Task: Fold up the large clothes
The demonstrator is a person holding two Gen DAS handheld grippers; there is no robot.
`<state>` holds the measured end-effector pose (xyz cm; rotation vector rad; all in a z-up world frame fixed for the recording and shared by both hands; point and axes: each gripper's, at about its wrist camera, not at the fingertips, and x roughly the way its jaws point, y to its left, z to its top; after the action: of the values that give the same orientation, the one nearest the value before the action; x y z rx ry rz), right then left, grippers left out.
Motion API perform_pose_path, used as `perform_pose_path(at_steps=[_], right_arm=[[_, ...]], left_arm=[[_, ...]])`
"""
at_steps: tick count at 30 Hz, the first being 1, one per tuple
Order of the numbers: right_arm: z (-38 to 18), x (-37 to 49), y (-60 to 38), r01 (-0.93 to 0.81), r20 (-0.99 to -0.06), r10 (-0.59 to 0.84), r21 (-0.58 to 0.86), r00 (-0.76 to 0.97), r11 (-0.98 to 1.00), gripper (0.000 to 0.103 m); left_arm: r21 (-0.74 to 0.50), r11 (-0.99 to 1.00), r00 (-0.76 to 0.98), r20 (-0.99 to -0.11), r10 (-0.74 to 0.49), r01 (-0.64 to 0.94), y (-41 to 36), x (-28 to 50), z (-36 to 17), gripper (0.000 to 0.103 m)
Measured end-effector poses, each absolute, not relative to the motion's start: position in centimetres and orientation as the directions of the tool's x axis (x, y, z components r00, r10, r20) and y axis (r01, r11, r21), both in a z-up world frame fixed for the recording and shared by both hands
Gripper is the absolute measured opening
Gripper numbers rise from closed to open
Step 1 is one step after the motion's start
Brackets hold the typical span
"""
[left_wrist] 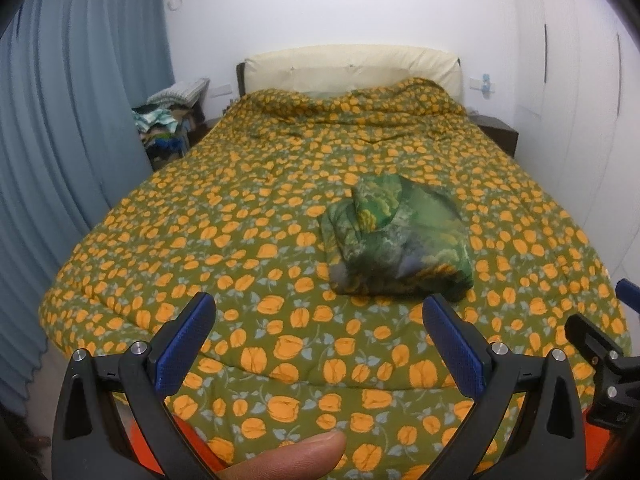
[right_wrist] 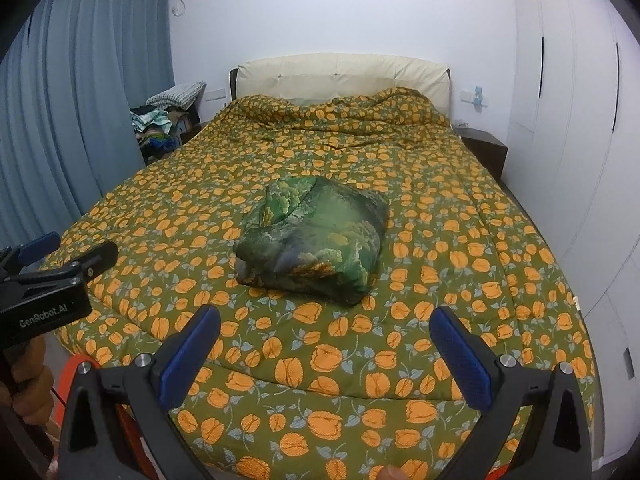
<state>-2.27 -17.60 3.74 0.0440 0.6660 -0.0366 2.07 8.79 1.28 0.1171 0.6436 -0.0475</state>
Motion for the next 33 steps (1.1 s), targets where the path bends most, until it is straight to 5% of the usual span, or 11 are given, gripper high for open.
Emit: perform_pose_path(at_steps=[33], right_arm=[[3.2,-0.2,-16.0,0.05,-0.648,-0.054,-0.025,0.76,0.998,0.103]], left_arm=[[0.107,0.99,0.776,-0.63,-0.001,0.089,8.9,3.2,0.4,0.103]])
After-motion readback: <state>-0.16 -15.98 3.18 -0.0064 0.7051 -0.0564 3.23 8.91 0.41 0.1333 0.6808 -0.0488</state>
